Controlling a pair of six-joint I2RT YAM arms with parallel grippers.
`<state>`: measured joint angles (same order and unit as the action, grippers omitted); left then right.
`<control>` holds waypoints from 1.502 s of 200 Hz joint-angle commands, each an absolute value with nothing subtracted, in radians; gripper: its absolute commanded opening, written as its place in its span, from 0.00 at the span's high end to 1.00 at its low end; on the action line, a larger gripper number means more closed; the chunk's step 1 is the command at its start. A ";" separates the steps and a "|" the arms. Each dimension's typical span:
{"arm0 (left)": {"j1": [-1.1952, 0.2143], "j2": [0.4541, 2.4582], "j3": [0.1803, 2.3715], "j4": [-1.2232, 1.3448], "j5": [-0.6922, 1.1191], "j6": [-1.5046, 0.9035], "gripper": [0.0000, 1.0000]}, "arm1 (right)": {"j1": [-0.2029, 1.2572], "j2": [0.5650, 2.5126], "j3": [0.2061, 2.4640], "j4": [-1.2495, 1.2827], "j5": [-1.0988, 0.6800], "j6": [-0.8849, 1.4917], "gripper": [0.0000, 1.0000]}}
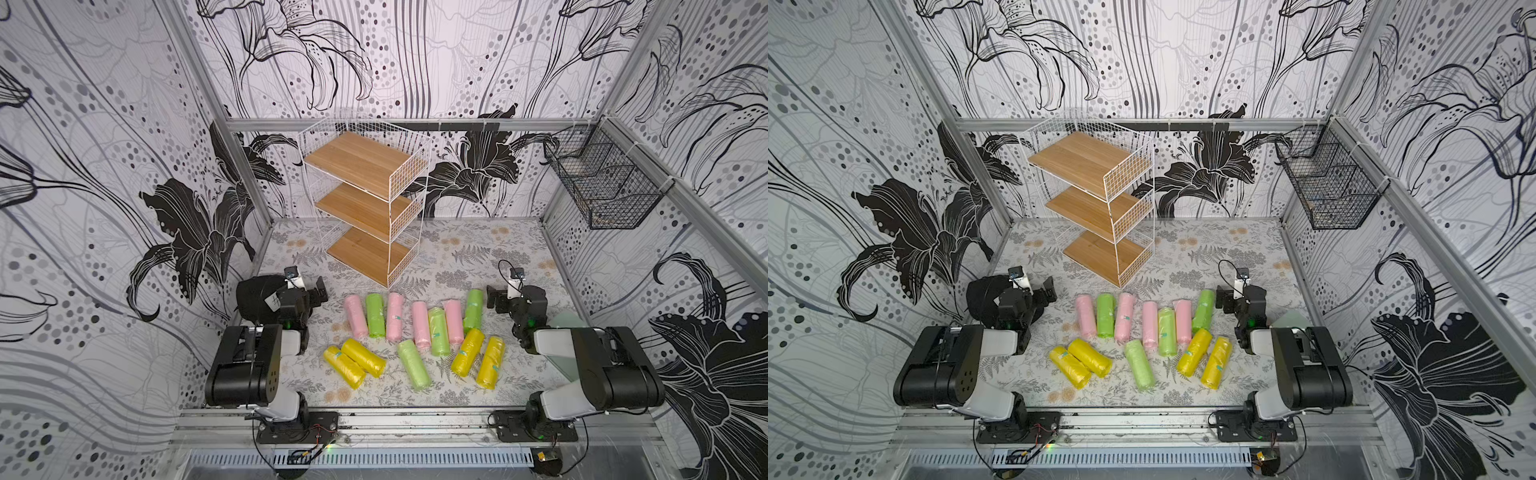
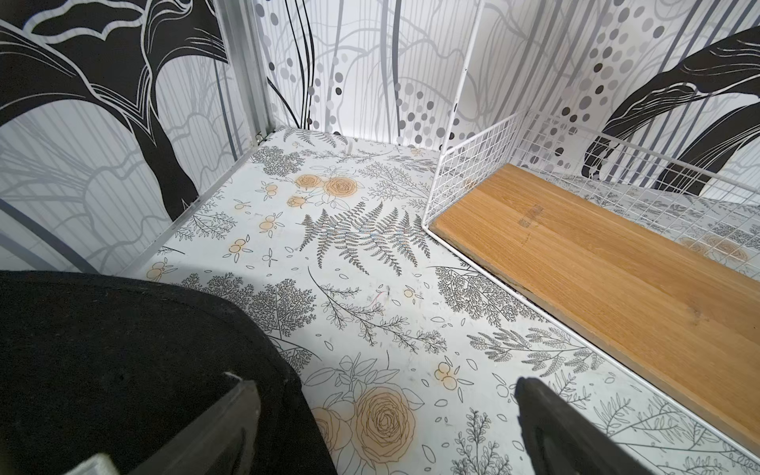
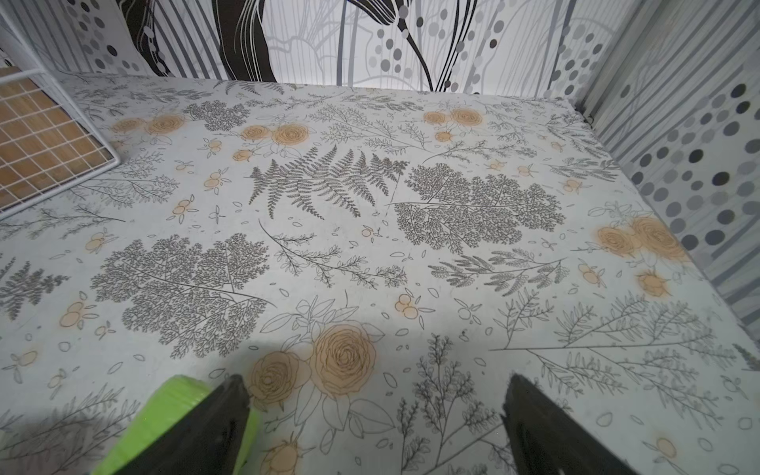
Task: Sort the rolls of trash bags by color and place them on the shelf
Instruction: Adjust the shelf at the center of the board.
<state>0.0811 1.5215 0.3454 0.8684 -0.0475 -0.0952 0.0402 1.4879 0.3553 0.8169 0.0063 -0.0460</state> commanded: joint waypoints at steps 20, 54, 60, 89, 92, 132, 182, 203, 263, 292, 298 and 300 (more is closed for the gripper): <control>0.089 1.531 0.359 0.911 -0.046 -0.089 0.00 | 0.037 1.502 0.376 0.837 0.003 -0.043 0.00; 0.089 1.530 0.359 0.911 -0.046 -0.089 0.00 | 0.037 1.502 0.374 0.836 0.003 -0.043 0.00; 0.089 1.529 0.359 0.911 -0.046 -0.089 0.00 | 0.037 1.502 0.374 0.837 0.003 -0.043 0.00; 0.090 1.531 0.361 0.909 -0.045 -0.090 0.00 | 0.037 1.503 0.376 0.836 0.003 -0.042 0.00; 0.089 1.532 0.362 0.907 -0.043 -0.090 0.00 | 0.037 1.502 0.376 0.837 0.003 -0.042 0.00; 0.089 1.522 0.360 0.913 -0.076 -0.091 0.01 | 0.038 1.487 0.388 0.799 0.023 -0.037 0.00; 0.091 1.184 0.445 0.527 -0.208 -0.233 0.01 | 0.046 1.158 0.507 0.385 0.070 0.073 0.02; 0.091 1.125 0.519 0.427 -0.103 -0.308 0.00 | 0.111 1.064 0.614 0.191 0.033 0.113 0.00; 0.169 1.272 0.904 0.145 0.146 -0.410 0.02 | 0.658 1.169 0.943 -0.020 0.274 0.119 0.02; 0.256 1.393 1.074 0.112 0.401 -0.424 0.03 | 0.832 1.370 1.097 0.097 0.345 0.073 0.02; 0.261 1.416 1.107 0.106 0.428 -0.412 0.04 | 0.848 1.402 1.121 0.127 0.344 0.069 0.02; 0.263 1.424 1.119 0.102 0.440 -0.408 0.04 | 0.851 1.410 1.131 0.137 0.342 0.068 0.02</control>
<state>0.2291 1.3518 1.0077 0.1780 0.2089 -0.4046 0.7940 1.3144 1.0565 0.0807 0.2584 0.0895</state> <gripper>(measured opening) 0.969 0.981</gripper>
